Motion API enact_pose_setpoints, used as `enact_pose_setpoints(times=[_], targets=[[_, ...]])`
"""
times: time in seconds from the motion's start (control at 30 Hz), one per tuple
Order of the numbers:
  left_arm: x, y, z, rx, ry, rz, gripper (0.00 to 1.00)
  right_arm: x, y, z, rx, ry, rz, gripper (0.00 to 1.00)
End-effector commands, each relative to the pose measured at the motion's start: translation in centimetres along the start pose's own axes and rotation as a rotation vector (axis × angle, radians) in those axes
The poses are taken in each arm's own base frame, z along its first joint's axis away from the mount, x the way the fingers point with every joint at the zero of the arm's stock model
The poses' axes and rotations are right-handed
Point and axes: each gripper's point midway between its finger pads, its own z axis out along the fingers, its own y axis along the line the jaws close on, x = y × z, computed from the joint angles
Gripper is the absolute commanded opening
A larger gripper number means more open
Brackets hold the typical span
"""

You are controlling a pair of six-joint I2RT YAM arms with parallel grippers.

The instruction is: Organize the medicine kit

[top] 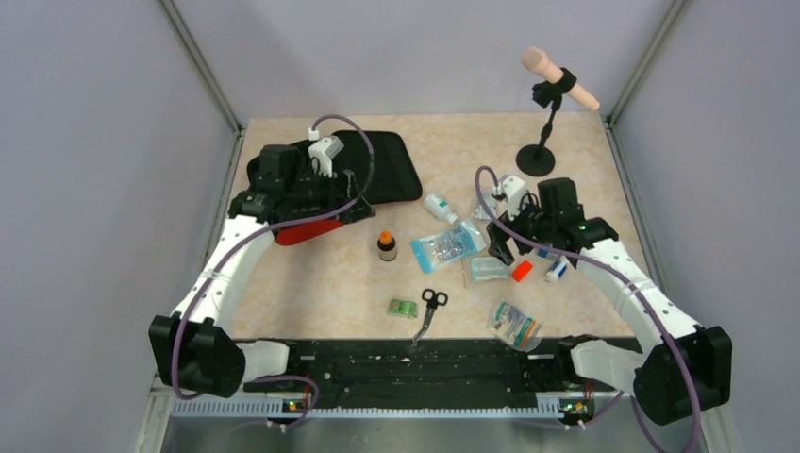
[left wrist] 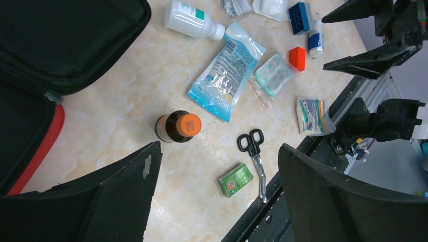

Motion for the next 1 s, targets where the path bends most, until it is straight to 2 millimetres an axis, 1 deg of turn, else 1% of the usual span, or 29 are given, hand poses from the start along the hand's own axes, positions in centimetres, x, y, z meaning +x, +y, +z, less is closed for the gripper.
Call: enact_pose_setpoints(times=[0.0, 0.13, 0.2, 0.27, 0.33, 0.4, 0.57, 0.63, 0.67, 0.8, 0.83, 0.97], targets=[[0.3, -0.3, 2.0, 0.033, 0.046, 0.053, 0.89, 0.5, -0.8, 1.3, 0.063, 0.042, -0.114, 0.84], [0.8, -0.7, 3.6, 0.06, 0.106, 0.079, 0.88, -0.2, -2.4, 3.7, 0.088, 0.068, -0.079, 0.79], [1.0, -0.4, 4.0, 0.057, 0.121, 0.08, 0.87, -0.4, -3.1, 5.3, 0.096, 0.078, -0.043, 0.79], [1.2, 0.1, 4.2, 0.034, 0.128, 0.077, 0.87, -0.5, -3.8, 7.0, 0.117, 0.087, 0.034, 0.87], [1.3, 0.5, 4.4, 0.014, 0.132, 0.074, 0.87, -0.3, -3.7, 8.6, 0.098, 0.099, 0.098, 0.89], [1.3, 0.6, 4.4, 0.008, 0.134, 0.075, 0.88, 0.4, -3.6, 10.3, 0.078, 0.122, 0.16, 0.89], [1.5, 0.4, 4.1, 0.009, 0.137, 0.077, 0.88, 1.4, -3.7, 12.9, 0.053, 0.156, 0.234, 0.88], [1.6, 0.4, 3.9, 0.006, 0.139, 0.079, 0.88, 1.5, -3.6, 13.6, 0.041, 0.16, 0.248, 0.84], [1.7, 0.4, 3.8, 0.004, 0.138, 0.081, 0.88, 1.5, -3.5, 13.8, 0.028, 0.158, 0.252, 0.81], [2.1, 0.4, 3.7, 0.003, 0.143, 0.075, 0.88, 1.5, -1.9, 14.4, -0.07, 0.154, 0.278, 0.61], [2.2, 0.5, 3.8, 0.003, 0.144, 0.071, 0.88, 1.5, -1.5, 14.5, -0.088, 0.154, 0.283, 0.58], [2.5, 0.8, 4.3, 0.005, 0.143, 0.046, 0.88, 1.5, -0.6, 14.3, -0.134, 0.152, 0.3, 0.57]])
